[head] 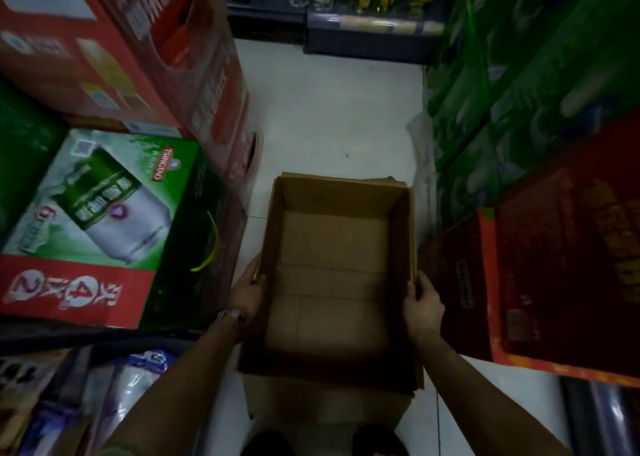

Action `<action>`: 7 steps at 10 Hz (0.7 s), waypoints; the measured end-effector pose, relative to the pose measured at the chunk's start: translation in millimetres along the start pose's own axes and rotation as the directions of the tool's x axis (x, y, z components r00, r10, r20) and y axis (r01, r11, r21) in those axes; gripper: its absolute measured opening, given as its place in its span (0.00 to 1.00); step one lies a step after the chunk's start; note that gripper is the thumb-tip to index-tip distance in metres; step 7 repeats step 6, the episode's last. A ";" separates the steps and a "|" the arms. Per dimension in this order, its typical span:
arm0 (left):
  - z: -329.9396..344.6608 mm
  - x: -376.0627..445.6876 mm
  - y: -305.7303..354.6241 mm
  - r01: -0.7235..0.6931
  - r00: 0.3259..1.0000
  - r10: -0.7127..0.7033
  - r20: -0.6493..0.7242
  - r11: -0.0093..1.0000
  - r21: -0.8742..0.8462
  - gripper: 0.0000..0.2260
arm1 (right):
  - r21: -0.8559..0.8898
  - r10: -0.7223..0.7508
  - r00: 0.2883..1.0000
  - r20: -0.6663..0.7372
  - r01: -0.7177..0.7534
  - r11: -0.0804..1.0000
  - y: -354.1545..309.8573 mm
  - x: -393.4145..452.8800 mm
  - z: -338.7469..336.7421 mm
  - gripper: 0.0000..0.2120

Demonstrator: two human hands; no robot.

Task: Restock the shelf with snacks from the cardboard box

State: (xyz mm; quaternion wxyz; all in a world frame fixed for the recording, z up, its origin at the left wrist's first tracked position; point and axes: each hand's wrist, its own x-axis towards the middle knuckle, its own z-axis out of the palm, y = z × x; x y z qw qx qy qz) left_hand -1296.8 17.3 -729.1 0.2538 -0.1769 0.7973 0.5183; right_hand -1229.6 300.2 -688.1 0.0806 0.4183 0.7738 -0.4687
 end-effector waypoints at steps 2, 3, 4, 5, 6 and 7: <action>9.7 13.4 -18.4 -0.071 0.997 0.072 -0.007 0.997 0.023 0.22 | 0.042 0.017 1.000 -0.021 -0.016 0.999 19.4 15.8 15.3 0.20; 13.2 13.7 -30.3 -0.092 0.993 0.092 -0.067 0.996 0.010 0.21 | 0.034 0.011 0.999 -0.032 -0.009 0.999 25.8 21.8 19.4 0.19; 13.7 17.8 -35.9 -0.076 0.993 0.085 -0.086 0.992 0.100 0.21 | 0.005 0.008 1.000 -0.029 -0.008 1.000 28.2 23.0 20.8 0.19; 11.0 6.2 -9.2 0.007 0.982 0.024 -0.185 0.986 0.165 0.20 | -0.044 -0.018 0.997 -0.070 0.015 0.999 10.3 9.3 12.8 0.19; 1.4 -15.5 39.7 0.015 0.954 0.059 -0.293 0.970 0.244 0.14 | -0.080 -0.109 0.989 -0.104 0.101 0.992 -27.5 -7.6 -6.7 0.16; 1.4 -15.5 39.7 0.015 0.954 0.059 -0.293 0.970 0.244 0.14 | -0.080 -0.109 0.989 -0.104 0.101 0.992 -27.5 -7.6 -6.7 0.16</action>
